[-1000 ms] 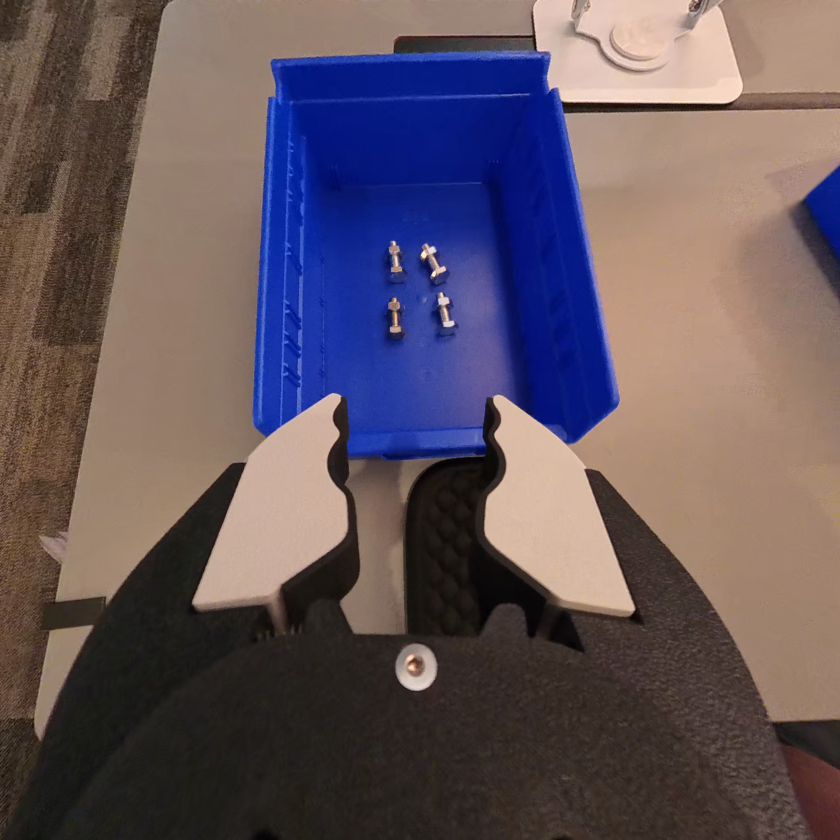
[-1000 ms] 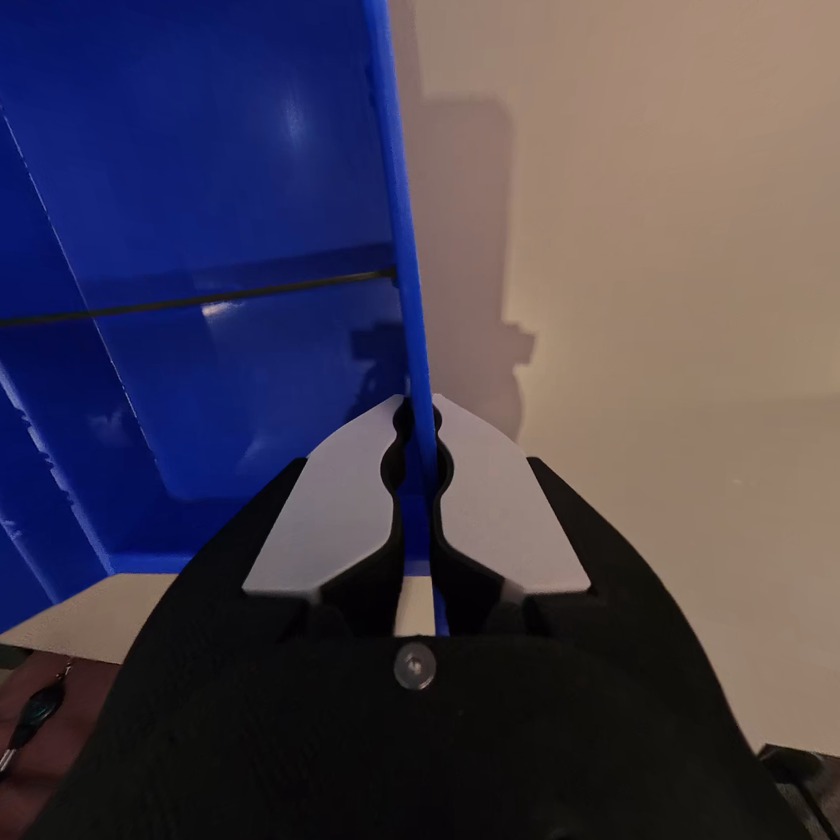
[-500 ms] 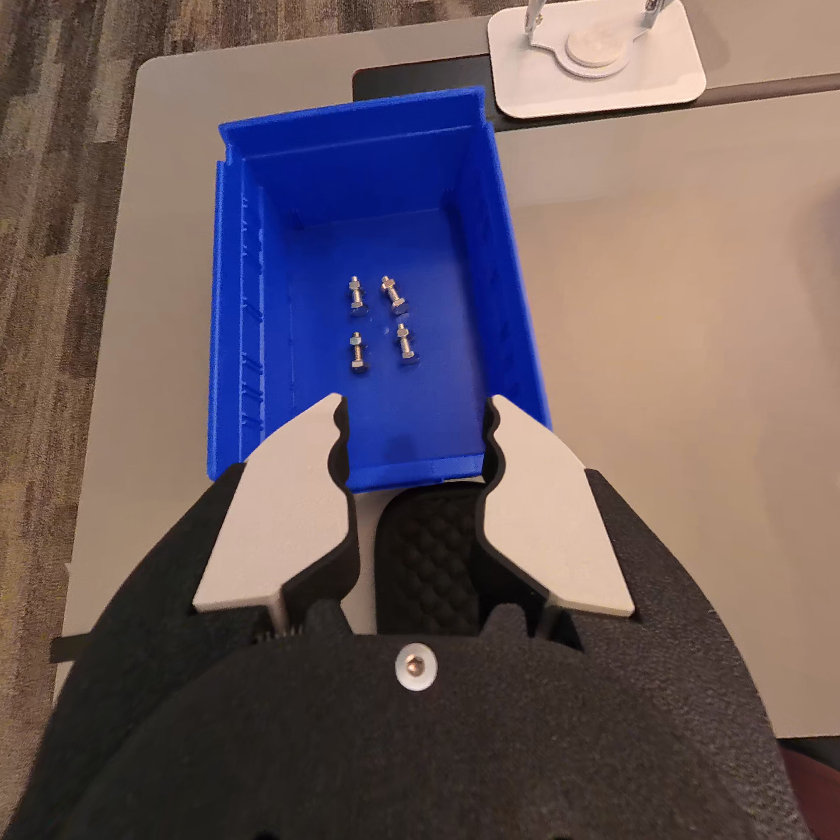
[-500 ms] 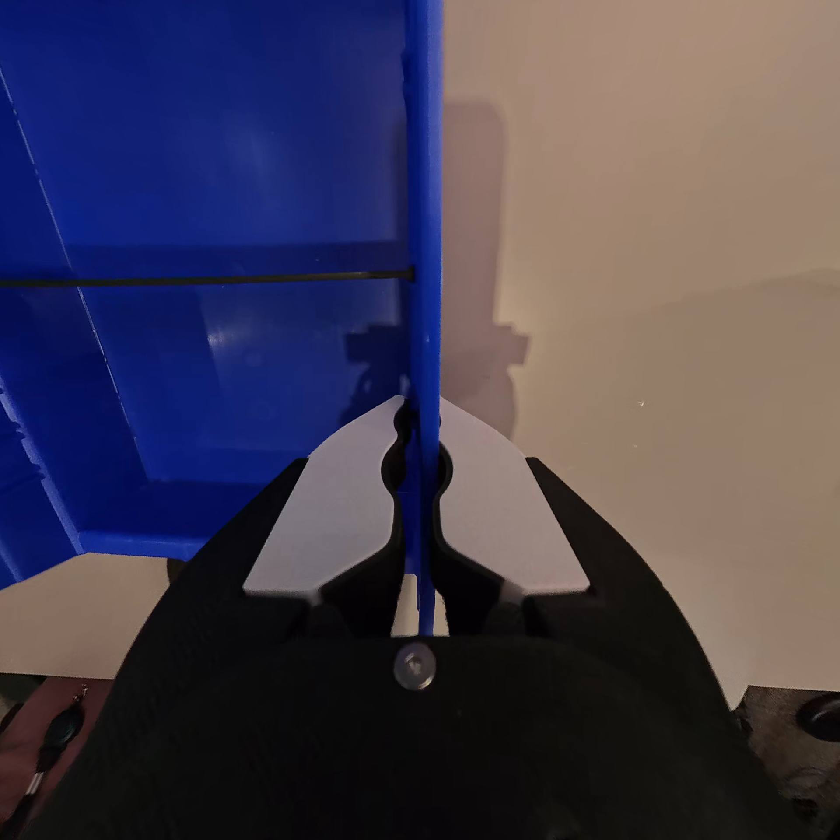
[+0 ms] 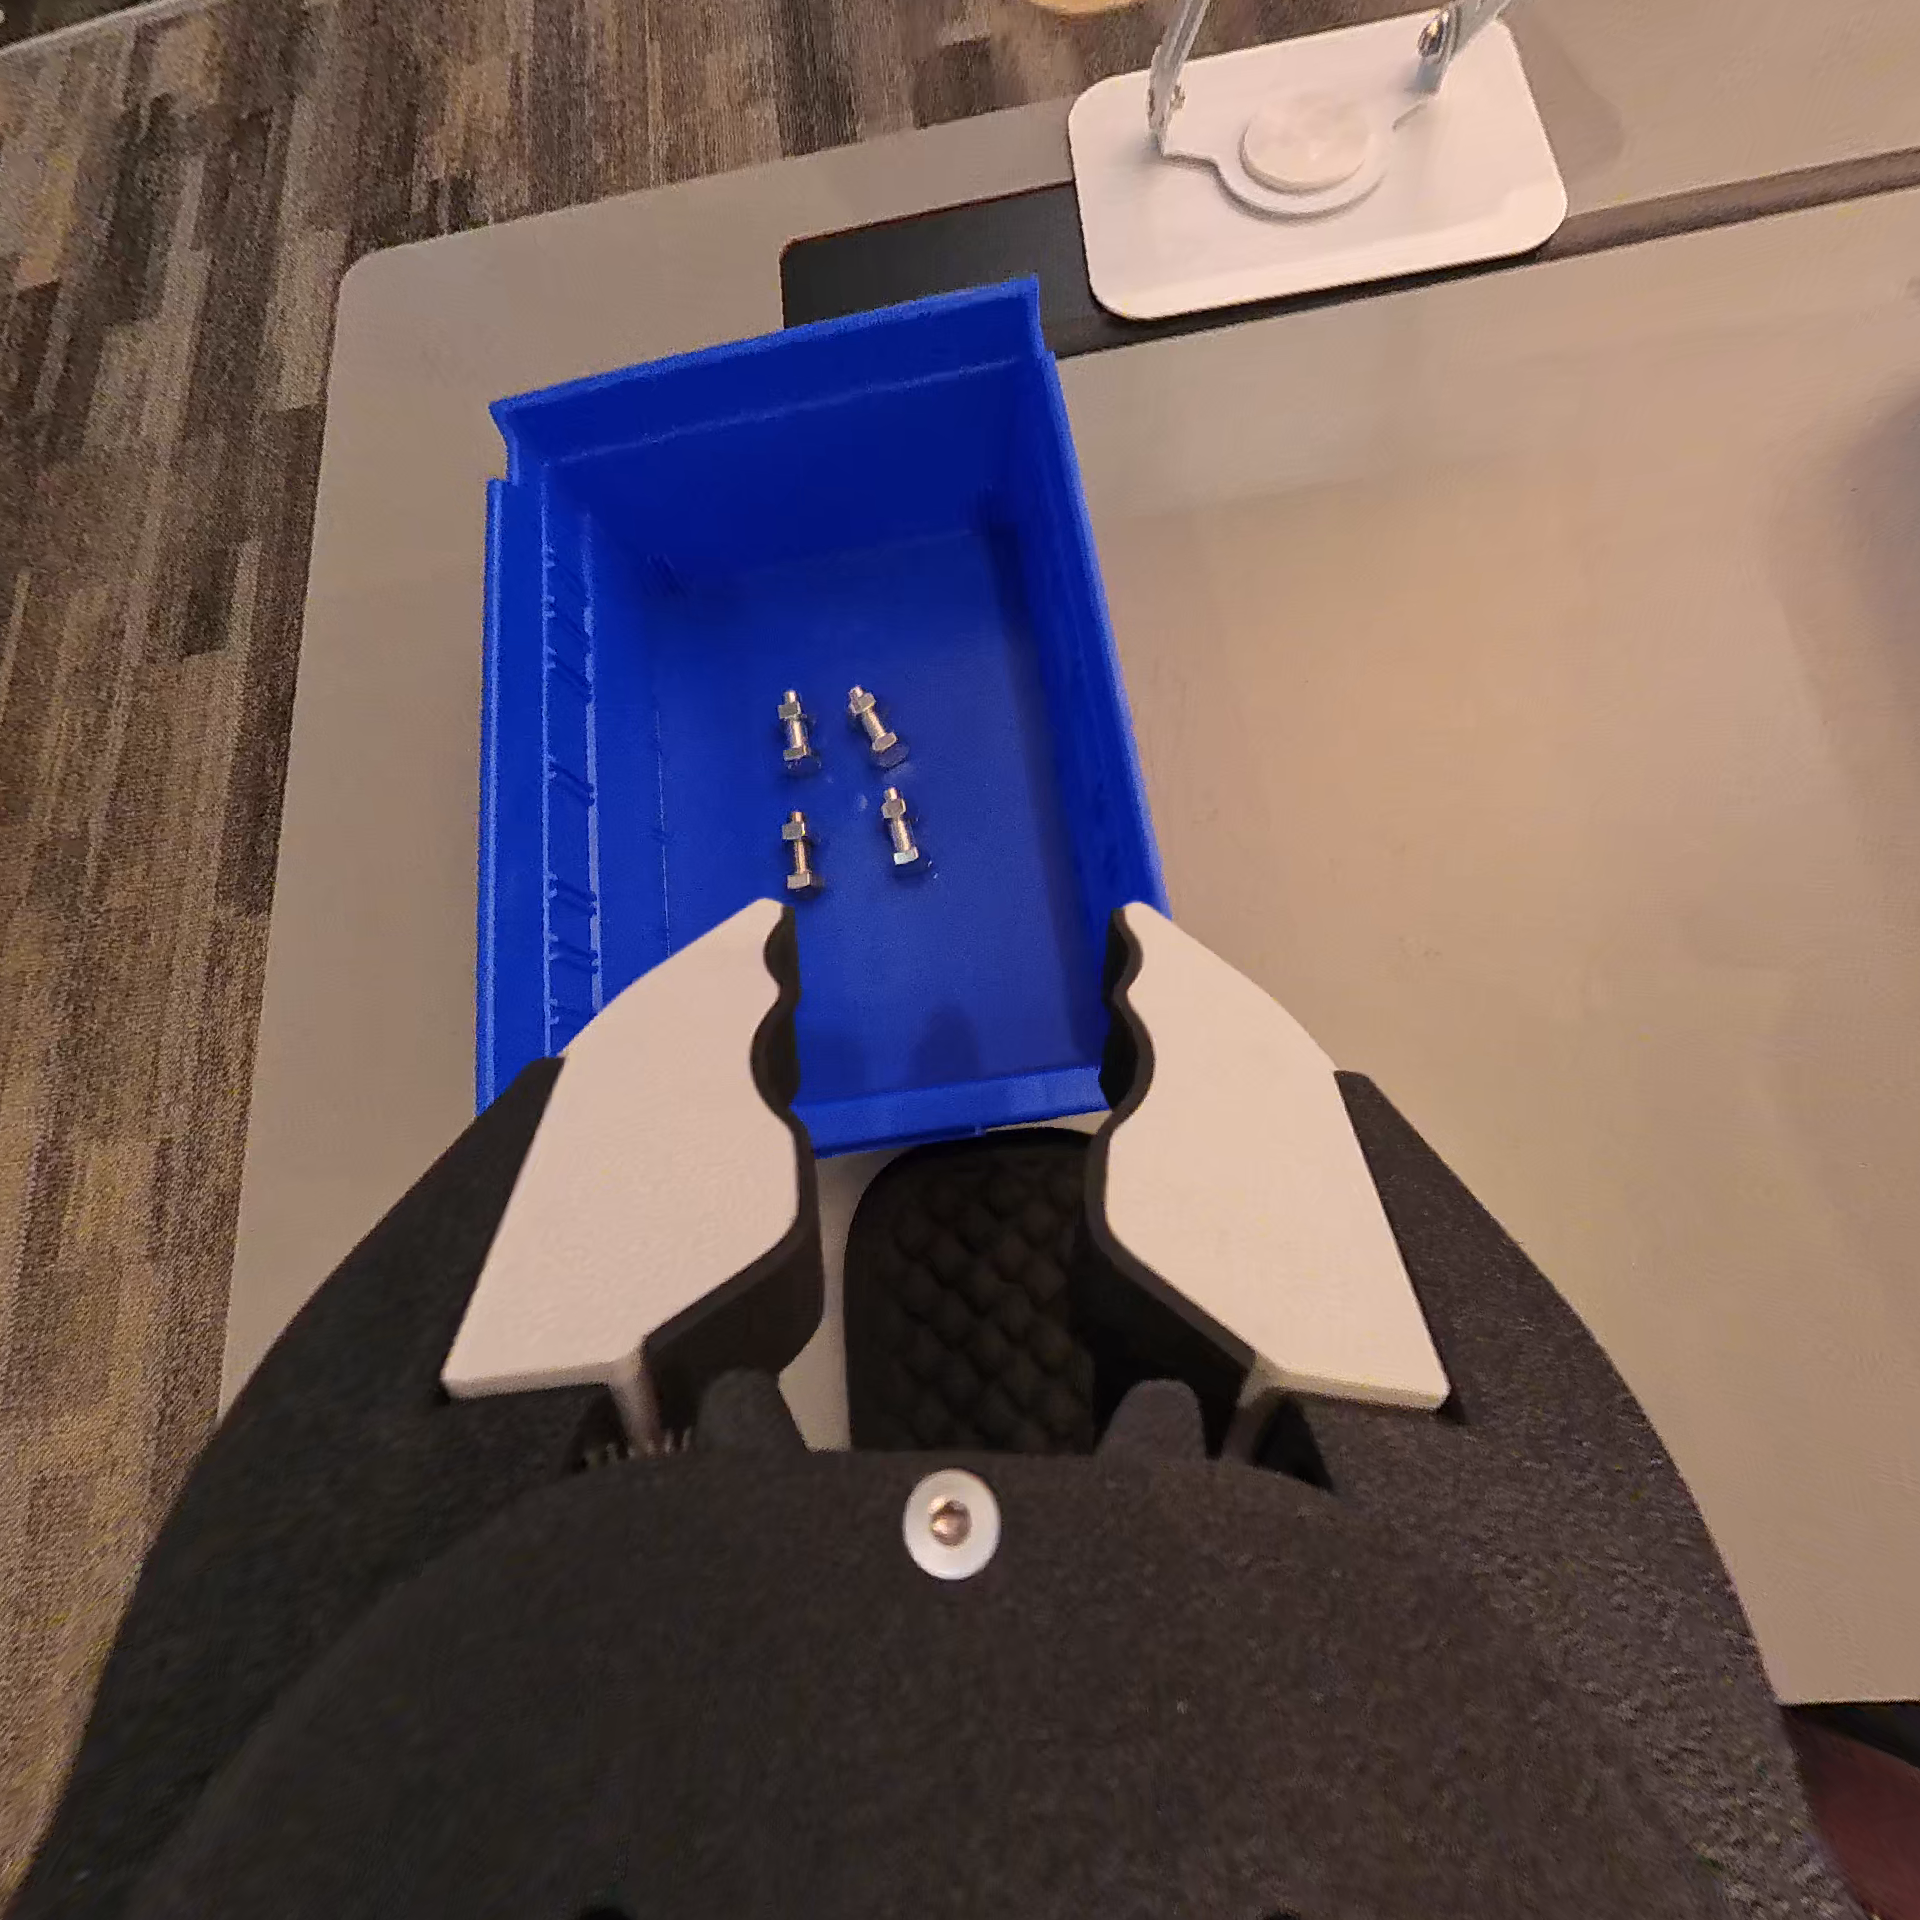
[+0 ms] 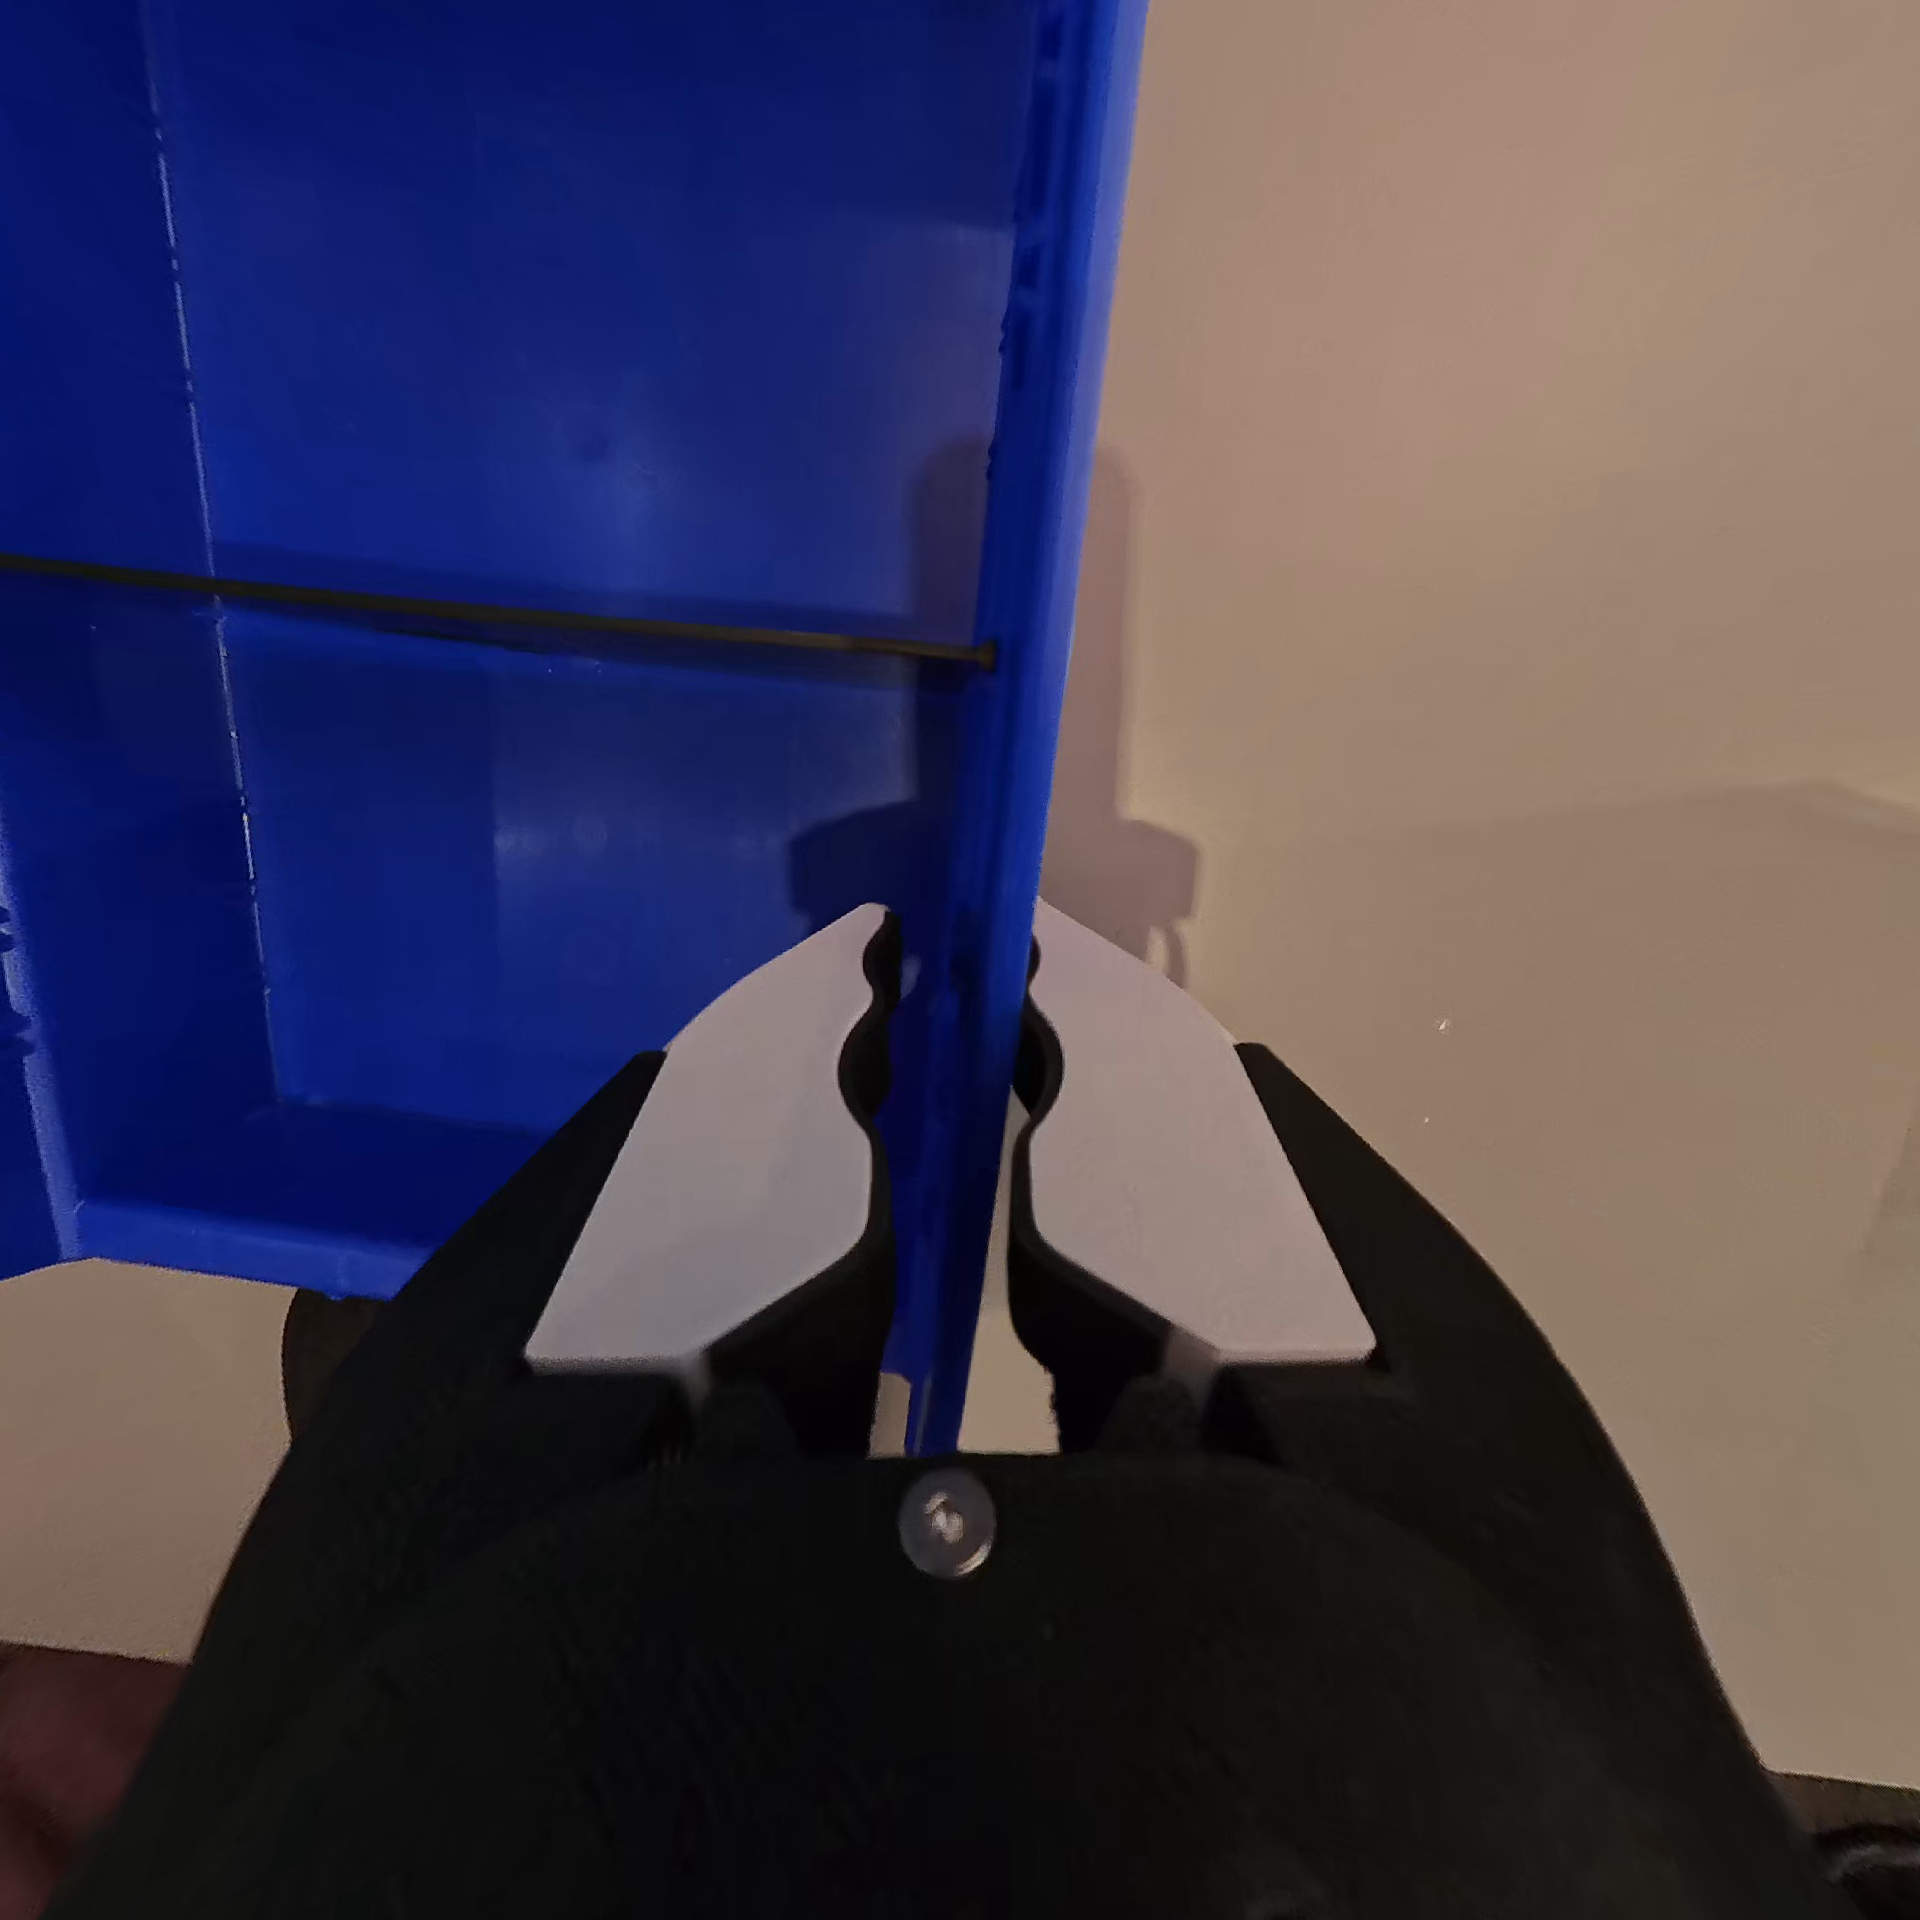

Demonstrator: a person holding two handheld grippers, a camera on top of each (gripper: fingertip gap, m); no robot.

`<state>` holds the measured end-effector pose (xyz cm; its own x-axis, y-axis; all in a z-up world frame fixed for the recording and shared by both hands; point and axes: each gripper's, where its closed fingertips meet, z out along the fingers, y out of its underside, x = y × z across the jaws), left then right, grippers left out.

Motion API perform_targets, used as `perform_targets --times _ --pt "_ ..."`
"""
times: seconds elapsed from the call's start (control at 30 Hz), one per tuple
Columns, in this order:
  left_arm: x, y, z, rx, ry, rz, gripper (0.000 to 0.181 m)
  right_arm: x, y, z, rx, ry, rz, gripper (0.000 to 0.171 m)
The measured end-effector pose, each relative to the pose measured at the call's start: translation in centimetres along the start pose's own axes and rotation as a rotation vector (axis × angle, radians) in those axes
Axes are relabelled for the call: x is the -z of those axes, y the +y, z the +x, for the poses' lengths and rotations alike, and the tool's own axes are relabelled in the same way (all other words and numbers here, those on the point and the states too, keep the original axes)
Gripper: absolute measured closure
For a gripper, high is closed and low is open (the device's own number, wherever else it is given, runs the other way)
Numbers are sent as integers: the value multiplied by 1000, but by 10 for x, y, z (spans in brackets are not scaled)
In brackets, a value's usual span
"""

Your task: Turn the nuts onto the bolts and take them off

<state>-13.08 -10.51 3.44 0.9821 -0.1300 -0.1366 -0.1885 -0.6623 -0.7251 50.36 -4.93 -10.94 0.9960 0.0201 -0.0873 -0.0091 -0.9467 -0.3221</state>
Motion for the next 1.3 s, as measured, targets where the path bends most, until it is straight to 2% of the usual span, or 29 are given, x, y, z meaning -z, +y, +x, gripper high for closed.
perform_targets --times 0.37,0.53,0.6,1.0,1.3 --pt "-4 -4 17 -23 23 3 126 17 -15 1 18 -8 114 150" --pt "-4 -1 12 -11 18 5 126 8 -10 2 13 -19 73 150" --pt "-5 2 8 0 18 4 126 3 -8 3 20 -13 56 160" --pt "-13 23 -20 60 21 -7 126 1 -11 7 -4 -16 73 161" --pt "-22 35 -41 86 11 -27 126 45 -43 1 47 103 325 151"
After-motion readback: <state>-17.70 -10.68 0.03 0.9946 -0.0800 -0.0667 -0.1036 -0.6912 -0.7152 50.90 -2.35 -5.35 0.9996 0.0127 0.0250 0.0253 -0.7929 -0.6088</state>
